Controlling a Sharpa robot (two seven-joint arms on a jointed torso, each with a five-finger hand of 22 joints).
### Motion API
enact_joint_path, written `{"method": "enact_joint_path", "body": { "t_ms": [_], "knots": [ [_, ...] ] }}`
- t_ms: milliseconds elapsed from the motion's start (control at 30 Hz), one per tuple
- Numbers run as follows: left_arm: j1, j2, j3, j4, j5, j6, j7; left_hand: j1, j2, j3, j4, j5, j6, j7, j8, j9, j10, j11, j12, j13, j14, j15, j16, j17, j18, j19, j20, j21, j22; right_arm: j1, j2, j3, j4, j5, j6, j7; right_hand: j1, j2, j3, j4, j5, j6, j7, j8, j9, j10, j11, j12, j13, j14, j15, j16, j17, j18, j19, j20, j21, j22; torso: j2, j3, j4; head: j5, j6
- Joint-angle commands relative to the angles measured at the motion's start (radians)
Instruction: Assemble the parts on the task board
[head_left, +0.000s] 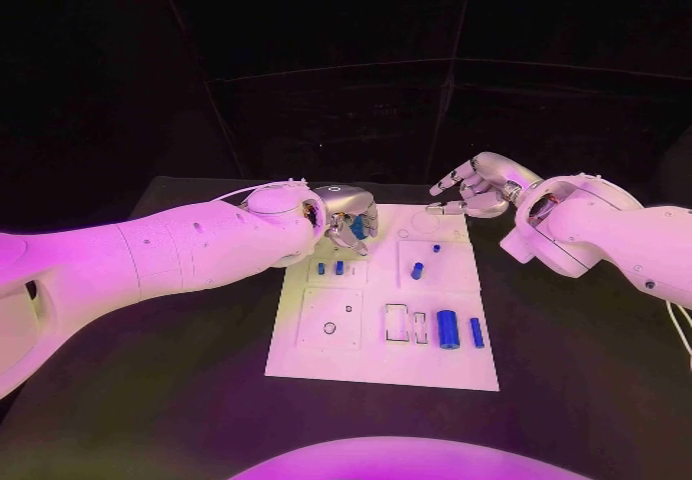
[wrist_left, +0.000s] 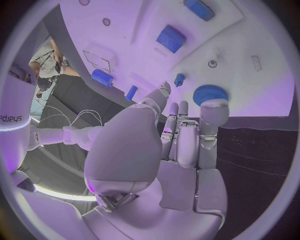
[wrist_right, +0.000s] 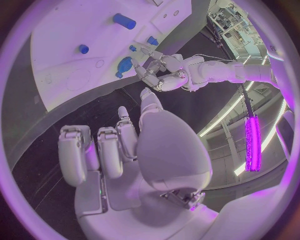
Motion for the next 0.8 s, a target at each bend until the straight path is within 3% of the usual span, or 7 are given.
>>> {"method": "enact_joint_path", "body": {
  "t_ms": [33,800],
  "knots": [
    [-0.001,0.01,-0.002,-0.017,-0.063,0.057,-0.001,-0.008,0.005,-0.002,-0.006,-0.001,0.012,-0.001,-0.007,-0.008,0.011,-0.001,-0.006,-0.011,0.032,-0.005,0.006,-0.002,-0.021,0.011,0.0,0.009,0.008,0.002,0.001,0.001,0.002,0.002,0.0,0.008,-0.002,0.012,-0.004,0.0,0.005,-0.006,0.002,0.004,0.001,-0.005,-0.001,-0.004,0.062,0.098,-0.006,-0.004,0.242,0.005,0.073,-0.006,-0.005,0.218,0.0,-0.0002,0.0009,-0.002,-0.001],
    [-0.014,0.046,-0.005,-0.058,-0.071,0.089,0.01,-0.003,0.04,0.035,-0.024,-0.002,0.072,-0.009,-0.023,-0.053,0.095,-0.01,-0.051,-0.077,0.037,-0.014,0.003,-0.029,-0.032,0.039,-0.009,0.056,0.066,0.002,0.005,0.001,-0.001,0.002,-0.001,0.009,-0.002,0.012,-0.004,0.0,0.005,-0.006,0.002,0.004,0.001,-0.005,-0.001,-0.004,0.062,0.098,-0.006,-0.004,0.242,0.005,0.073,-0.006,-0.005,0.218,-0.001,0.0009,0.0024,-0.006,-0.005]
  ]
}}
